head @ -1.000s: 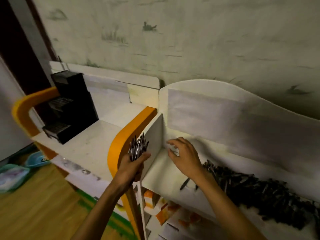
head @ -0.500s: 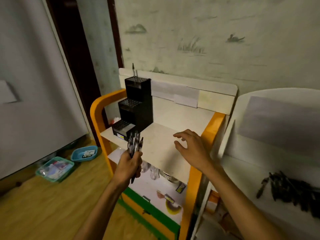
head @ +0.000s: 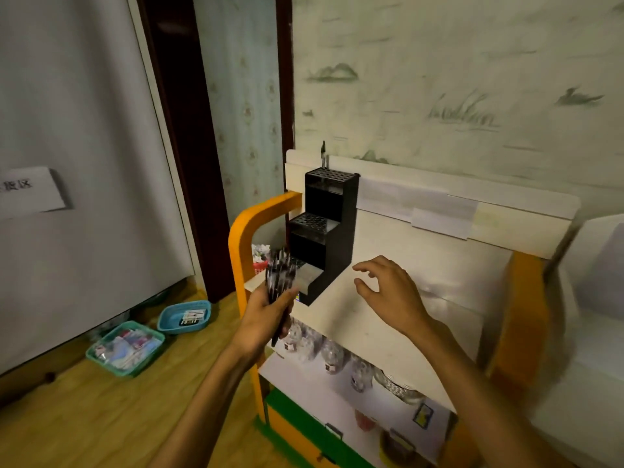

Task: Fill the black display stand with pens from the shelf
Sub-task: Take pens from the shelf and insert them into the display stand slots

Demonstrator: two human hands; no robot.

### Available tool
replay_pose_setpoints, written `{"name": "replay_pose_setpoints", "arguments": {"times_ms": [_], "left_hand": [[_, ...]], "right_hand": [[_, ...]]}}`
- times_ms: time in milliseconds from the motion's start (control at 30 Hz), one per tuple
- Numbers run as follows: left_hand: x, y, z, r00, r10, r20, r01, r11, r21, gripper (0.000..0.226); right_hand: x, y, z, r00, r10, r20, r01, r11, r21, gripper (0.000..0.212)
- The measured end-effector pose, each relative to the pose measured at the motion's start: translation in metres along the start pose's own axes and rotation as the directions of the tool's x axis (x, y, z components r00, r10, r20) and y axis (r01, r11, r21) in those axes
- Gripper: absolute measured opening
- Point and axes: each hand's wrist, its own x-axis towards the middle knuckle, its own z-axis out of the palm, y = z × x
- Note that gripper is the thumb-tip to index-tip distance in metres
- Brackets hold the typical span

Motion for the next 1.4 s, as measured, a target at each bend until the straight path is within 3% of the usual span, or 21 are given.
{"name": "replay_pose_setpoints", "arguments": {"times_ms": [267, 533, 667, 900, 1033, 1200, 1267, 1400], "left_hand": [[0.144, 0.004, -0.047, 0.989, 0.123, 0.084, -0.124, 0.992, 0.012, 0.034], [0.264, 0.006, -0.065, 0.977, 0.101, 0.190, -0.092, 0.994, -0.053, 0.013], [0.303, 0.009, -0.062, 0.958, 0.117, 0.263, -0.095, 0.991, -0.097, 0.013], [0.378, 0.015, -0.045, 0.925, 0.102, 0.367, -0.045, 0.986, -0.162, 0.033], [0.420, 0.019, -0.040, 0.897, 0.115, 0.428, -0.022, 0.976, -0.217, 0.027], [0.459, 0.032, -0.035, 0.844, 0.164, 0.511, -0.057, 0.974, -0.219, 0.011], [0.470, 0.035, -0.034, 0.817, 0.180, 0.548, -0.050, 0.968, -0.244, 0.006], [0.489, 0.031, -0.030, 0.770, 0.234, 0.594, -0.064, 0.954, -0.294, 0.017]], "right_hand": [[0.117, -0.019, 0.051, 0.998, -0.028, -0.062, 0.026, 0.999, -0.027, 0.023], [0.213, -0.014, 0.068, 0.989, -0.019, -0.147, 0.010, 0.998, -0.056, 0.022], [0.244, -0.009, 0.071, 0.989, -0.018, -0.147, 0.003, 0.995, -0.104, 0.022], [0.296, -0.005, 0.072, 0.984, 0.015, -0.180, -0.037, 0.992, -0.119, 0.020], [0.329, -0.010, 0.076, 0.967, 0.066, -0.245, -0.102, 0.985, -0.137, 0.019], [0.365, -0.019, 0.079, 0.925, 0.167, -0.342, -0.181, 0.983, -0.010, 0.017], [0.377, -0.023, 0.078, 0.906, 0.258, -0.336, -0.230, 0.966, 0.121, 0.017], [0.391, -0.022, 0.077, 0.885, 0.384, -0.264, -0.261, 0.878, 0.401, 0.013]]}}
